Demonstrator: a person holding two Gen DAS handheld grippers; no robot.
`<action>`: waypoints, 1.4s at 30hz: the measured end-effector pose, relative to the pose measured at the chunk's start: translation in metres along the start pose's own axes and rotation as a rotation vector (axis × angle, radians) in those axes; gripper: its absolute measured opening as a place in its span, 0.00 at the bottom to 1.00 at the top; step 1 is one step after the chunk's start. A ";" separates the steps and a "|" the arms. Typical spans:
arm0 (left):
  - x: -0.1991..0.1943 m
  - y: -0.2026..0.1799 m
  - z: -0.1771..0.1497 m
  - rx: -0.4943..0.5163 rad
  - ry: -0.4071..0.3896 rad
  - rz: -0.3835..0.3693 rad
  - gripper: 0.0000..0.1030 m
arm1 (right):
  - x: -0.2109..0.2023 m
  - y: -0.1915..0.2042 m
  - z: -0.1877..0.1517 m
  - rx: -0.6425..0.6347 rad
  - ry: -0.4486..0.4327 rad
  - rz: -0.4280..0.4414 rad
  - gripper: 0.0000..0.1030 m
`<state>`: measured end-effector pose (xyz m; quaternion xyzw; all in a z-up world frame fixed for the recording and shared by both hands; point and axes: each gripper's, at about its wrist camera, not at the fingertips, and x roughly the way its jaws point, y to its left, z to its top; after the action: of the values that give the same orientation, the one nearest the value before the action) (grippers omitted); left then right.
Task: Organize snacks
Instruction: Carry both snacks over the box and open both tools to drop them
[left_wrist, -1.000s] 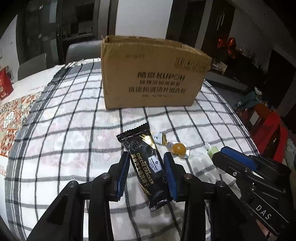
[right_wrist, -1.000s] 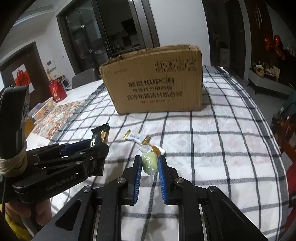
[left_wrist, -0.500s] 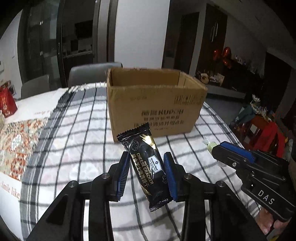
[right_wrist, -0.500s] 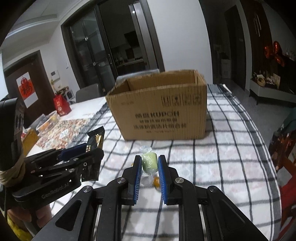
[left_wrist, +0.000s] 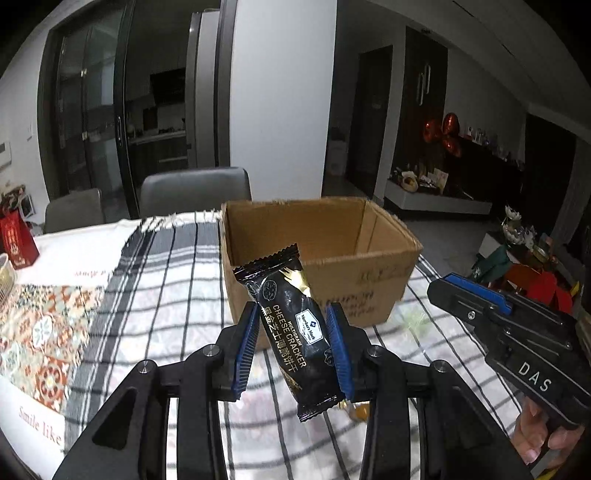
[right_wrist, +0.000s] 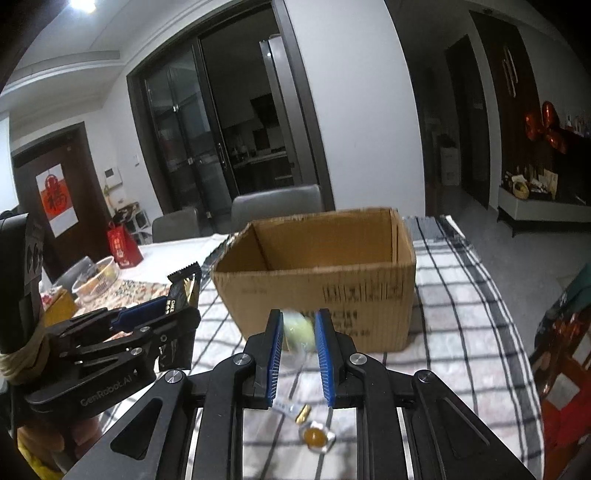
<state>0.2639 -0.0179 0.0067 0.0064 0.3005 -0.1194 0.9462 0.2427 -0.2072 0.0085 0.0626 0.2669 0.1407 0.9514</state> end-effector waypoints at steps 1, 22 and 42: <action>0.001 0.001 0.005 0.000 -0.006 -0.001 0.36 | 0.001 0.000 0.004 0.000 -0.006 -0.001 0.19; 0.069 -0.002 0.086 0.090 -0.004 -0.033 0.36 | 0.041 -0.020 0.058 -0.037 -0.001 -0.020 0.11; 0.060 -0.017 0.071 0.121 -0.003 0.018 0.62 | 0.036 -0.037 0.047 -0.003 0.051 -0.055 0.26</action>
<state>0.3478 -0.0534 0.0316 0.0663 0.2912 -0.1290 0.9456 0.3059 -0.2332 0.0236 0.0503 0.2925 0.1163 0.9479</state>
